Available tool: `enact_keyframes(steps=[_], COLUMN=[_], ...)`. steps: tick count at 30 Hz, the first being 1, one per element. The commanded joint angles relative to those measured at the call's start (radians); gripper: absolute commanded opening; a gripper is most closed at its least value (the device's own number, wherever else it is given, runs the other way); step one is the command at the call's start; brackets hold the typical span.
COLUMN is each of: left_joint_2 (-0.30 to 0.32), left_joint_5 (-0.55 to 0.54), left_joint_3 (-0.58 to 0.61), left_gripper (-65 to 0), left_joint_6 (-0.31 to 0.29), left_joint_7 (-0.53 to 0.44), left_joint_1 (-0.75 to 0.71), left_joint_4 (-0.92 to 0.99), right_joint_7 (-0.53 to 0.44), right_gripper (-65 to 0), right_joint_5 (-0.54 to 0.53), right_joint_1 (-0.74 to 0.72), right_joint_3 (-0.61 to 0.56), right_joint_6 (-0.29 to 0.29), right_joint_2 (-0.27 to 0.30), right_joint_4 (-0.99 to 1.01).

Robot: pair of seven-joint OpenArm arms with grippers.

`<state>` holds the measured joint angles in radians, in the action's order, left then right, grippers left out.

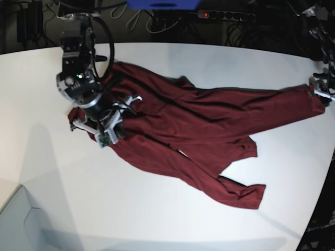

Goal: Layout the t-shirt on the table in an organized manner, then fold the t-shirt properly
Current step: 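Lower the right gripper onto the shirt body and grasp fabric, then pull the shirt taut between both grippers, left gripper sweeping across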

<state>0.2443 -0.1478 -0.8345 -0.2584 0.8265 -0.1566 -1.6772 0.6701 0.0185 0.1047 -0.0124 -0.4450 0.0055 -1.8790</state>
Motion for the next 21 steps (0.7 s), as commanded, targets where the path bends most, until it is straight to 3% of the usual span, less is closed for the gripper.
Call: enact_keyframes(steps=[1, 5, 12, 21], left_joint_2=[0.019, 0.019, 0.019, -0.006], left_joint_5=[-0.006, -0.008, -0.008, -0.002], left_joint_3=[-0.003, -0.004, -0.003, 0.021], left_gripper=[-31.9, -31.9, -31.9, -31.8], left_joint_6=[0.005, 0.005, 0.005, 0.005], left_joint_7=[-0.020, -0.020, -0.020, -0.011], left_joint_1=[0.013, 0.027, 0.081, 0.185], left_joint_4=[-0.018, -0.021, -0.018, -0.018], right_joint_7=[-0.026, -0.033, -0.051, -0.319], right_gripper=[-65.0, -65.0, -65.0, -65.0], right_joint_5=[-0.016, -0.016, -0.016, -0.016], right_joint_1=[0.013, 0.123, 0.246, 0.418], right_joint_3=[0.001, 0.024, 0.116, 0.248], right_joint_6=[-0.002, -0.002, -0.007, -0.007], right_joint_2=[0.001, 0.000, 0.001, 0.001], right_joint_4=[-0.055, -0.153, -0.153, -0.152])
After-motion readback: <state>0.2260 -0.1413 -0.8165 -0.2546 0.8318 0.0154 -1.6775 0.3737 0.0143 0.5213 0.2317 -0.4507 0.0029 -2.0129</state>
